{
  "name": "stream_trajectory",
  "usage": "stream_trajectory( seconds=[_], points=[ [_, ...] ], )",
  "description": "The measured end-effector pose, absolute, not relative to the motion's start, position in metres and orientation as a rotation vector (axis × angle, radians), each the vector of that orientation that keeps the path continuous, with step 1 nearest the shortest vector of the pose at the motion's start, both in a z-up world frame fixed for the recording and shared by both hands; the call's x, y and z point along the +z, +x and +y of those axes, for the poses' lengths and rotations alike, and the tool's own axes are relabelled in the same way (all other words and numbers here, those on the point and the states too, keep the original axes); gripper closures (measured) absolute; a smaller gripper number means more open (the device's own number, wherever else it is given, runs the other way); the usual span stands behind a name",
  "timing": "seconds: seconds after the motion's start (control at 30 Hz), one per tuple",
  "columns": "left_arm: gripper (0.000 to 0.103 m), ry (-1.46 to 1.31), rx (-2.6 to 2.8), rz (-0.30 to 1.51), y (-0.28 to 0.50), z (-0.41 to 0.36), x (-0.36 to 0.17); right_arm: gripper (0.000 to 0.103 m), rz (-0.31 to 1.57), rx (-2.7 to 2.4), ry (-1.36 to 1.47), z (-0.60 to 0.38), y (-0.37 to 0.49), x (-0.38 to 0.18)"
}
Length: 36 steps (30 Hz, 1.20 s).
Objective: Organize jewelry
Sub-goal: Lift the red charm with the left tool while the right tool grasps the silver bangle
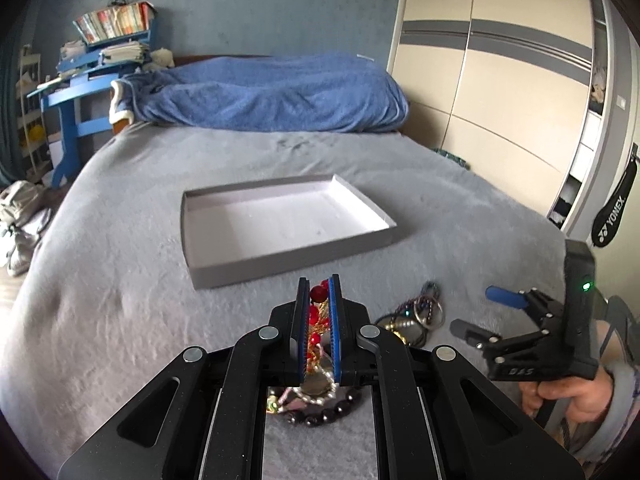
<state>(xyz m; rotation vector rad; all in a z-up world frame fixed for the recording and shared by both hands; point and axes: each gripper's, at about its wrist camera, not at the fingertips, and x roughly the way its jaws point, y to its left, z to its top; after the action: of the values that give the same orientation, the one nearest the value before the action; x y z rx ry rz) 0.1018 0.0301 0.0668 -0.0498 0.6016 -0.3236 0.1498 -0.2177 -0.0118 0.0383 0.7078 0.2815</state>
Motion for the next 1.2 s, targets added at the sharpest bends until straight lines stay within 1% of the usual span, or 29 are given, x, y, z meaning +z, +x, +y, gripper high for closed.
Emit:
stream_trajectory(
  seconds=[0.33,0.4,0.43,0.47,0.5,0.53,0.57,0.6,0.83,1.2],
  points=[
    [0.093,-0.078,-0.321,0.592,0.100,0.040,0.069,0.006,0.791,0.279,0.016,-0.209,0.184,-0.027],
    [0.093,-0.078,-0.321,0.585,0.100,0.041,0.072,0.017,0.803,0.284,0.013,-0.208,0.190,-0.030],
    [0.093,-0.077,-0.318,0.582,0.099,0.041,0.072,0.019,0.810,0.283,0.009,-0.207,0.192,-0.032],
    [0.093,-0.076,-0.315,0.579,0.099,0.042,0.072,0.025,0.821,0.284,0.002,-0.205,0.194,-0.034],
    [0.093,-0.077,-0.312,0.576,0.099,0.043,0.073,0.035,0.832,0.286,-0.005,-0.203,0.196,-0.036],
    [0.093,-0.077,-0.310,0.575,0.099,0.044,0.074,0.041,0.839,0.291,-0.013,-0.201,0.196,-0.038],
    [0.093,-0.079,-0.307,0.574,0.100,0.045,0.074,0.051,0.840,0.303,-0.025,-0.199,0.196,-0.039],
    [0.093,-0.081,-0.304,0.574,0.100,0.046,0.075,0.053,0.836,0.306,-0.033,-0.197,0.195,-0.039],
    [0.093,-0.097,-0.293,0.568,0.101,0.056,0.082,0.053,0.800,0.322,-0.005,-0.201,0.185,-0.025],
    [0.093,-0.081,-0.295,0.537,0.108,0.061,0.109,0.053,0.686,0.368,0.047,-0.201,0.179,0.034]
  ],
)
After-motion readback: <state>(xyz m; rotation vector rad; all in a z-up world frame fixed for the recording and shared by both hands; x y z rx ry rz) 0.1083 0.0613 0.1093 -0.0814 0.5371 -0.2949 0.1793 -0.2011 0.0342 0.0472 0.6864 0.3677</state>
